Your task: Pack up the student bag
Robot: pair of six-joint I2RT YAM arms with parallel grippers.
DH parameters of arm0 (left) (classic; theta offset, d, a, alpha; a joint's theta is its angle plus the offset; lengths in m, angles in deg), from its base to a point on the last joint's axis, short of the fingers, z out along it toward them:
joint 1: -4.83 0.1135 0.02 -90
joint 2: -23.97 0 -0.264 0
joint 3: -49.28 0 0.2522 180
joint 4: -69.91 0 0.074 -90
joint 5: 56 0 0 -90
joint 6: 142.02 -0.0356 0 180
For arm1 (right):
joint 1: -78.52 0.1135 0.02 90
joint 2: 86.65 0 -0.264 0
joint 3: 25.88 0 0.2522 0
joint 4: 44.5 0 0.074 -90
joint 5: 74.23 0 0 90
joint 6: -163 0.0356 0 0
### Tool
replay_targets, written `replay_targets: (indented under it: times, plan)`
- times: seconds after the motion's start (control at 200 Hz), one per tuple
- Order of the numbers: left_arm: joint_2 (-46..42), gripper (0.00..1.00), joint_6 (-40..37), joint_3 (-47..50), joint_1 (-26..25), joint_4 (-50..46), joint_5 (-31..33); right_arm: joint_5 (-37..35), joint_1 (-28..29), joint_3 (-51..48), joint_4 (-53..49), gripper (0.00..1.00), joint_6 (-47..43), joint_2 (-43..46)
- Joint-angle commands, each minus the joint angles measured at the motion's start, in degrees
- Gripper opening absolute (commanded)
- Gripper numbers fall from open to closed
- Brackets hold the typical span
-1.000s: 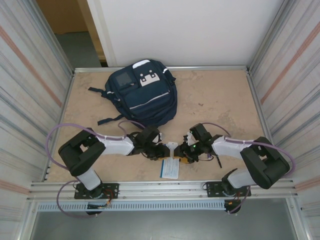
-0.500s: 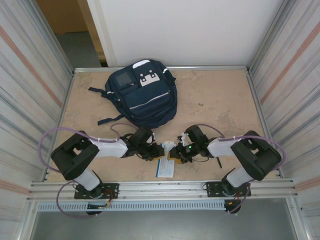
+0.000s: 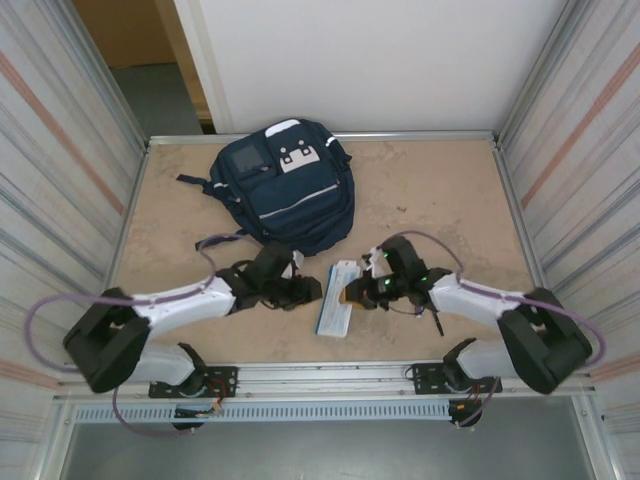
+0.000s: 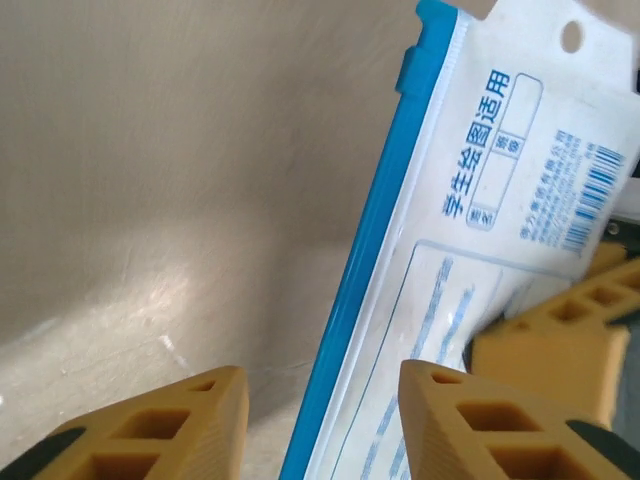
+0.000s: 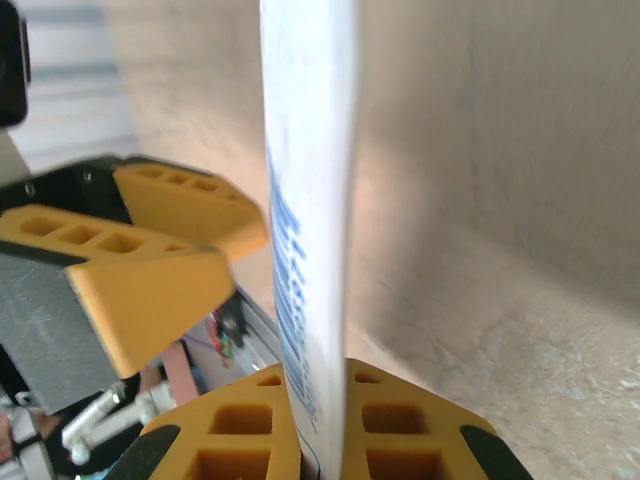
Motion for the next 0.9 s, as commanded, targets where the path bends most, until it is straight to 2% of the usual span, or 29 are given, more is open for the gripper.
replay_targets:
  times: [0.0, 0.13, 0.14, 0.16, 0.18, 0.231, 0.306, 0.386, 0.436, 0.521, 0.571, 0.697, 0.752, 0.897]
  plan:
    - [-7.5, 0.51, -13.6, -10.1, 3.6, -16.3, 12.7, 0.7, -6.5, 5.4, -12.0, 0.0, -7.8, 4.9]
    - [-9.6, 0.64, -31.2, -18.0, 12.2, -20.6, 16.4, 3.5, -15.2, 10.4, -18.8, 0.0, -13.0, 6.6]
    - [-9.6, 0.72, -32.7, -18.4, 12.7, -20.3, 16.1, 3.7, -15.9, 10.6, -19.0, 0.0, -13.1, 6.8]
    - [-9.4, 0.94, -36.0, -18.8, 13.5, -19.3, 15.3, 4.1, -17.1, 10.9, -19.1, 0.0, -13.3, 7.1]
    - [-9.2, 0.98, -39.1, -18.9, 14.1, -18.1, 14.6, 4.5, -18.2, 11.3, -19.2, 0.0, -13.3, 7.5]
    - [-8.5, 0.99, -46.5, -18.2, 15.0, -13.7, 13.9, 5.3, -20.7, 11.9, -19.2, 0.0, -13.5, 8.3]
    - [-4.8, 0.99, -52.9, -18.5, 16.2, -9.4, 13.3, 6.4, -23.4, 12.8, -19.3, 0.0, -13.7, 9.0]
    - [1.7, 0.99, -58.5, -21.8, 17.7, -9.0, 9.3, 7.3, -25.1, 13.5, -19.5, 0.0, -14.0, 9.2]
    - [6.5, 0.99, -61.1, -24.8, 17.9, -10.4, 9.2, 7.8, -25.9, 14.1, -19.9, 0.0, -14.2, 9.3]
    - [15.1, 0.99, -60.1, -32.0, 18.5, -15.2, 11.4, 8.1, -26.8, 14.9, -21.1, 0.0, -15.3, 9.2]
    - [19.6, 0.99, -60.5, -35.9, 19.1, -18.5, 10.2, 8.0, -27.0, 15.1, -21.6, 0.0, -15.7, 9.3]
    - [27.3, 0.99, -64.5, -40.8, 18.9, -19.6, 12.6, 6.9, -27.1, 15.0, -21.6, 0.03, -15.9, 9.5]
    - [30.3, 0.95, -65.6, -43.3, 18.8, -21.2, 13.4, 6.5, -27.1, 15.1, -21.6, 0.03, -16.0, 9.4]
    - [37.1, 0.86, -68.7, -48.9, 16.8, -24.0, 22.3, 5.7, -27.1, 15.2, -21.3, 0.03, -15.9, 8.8]
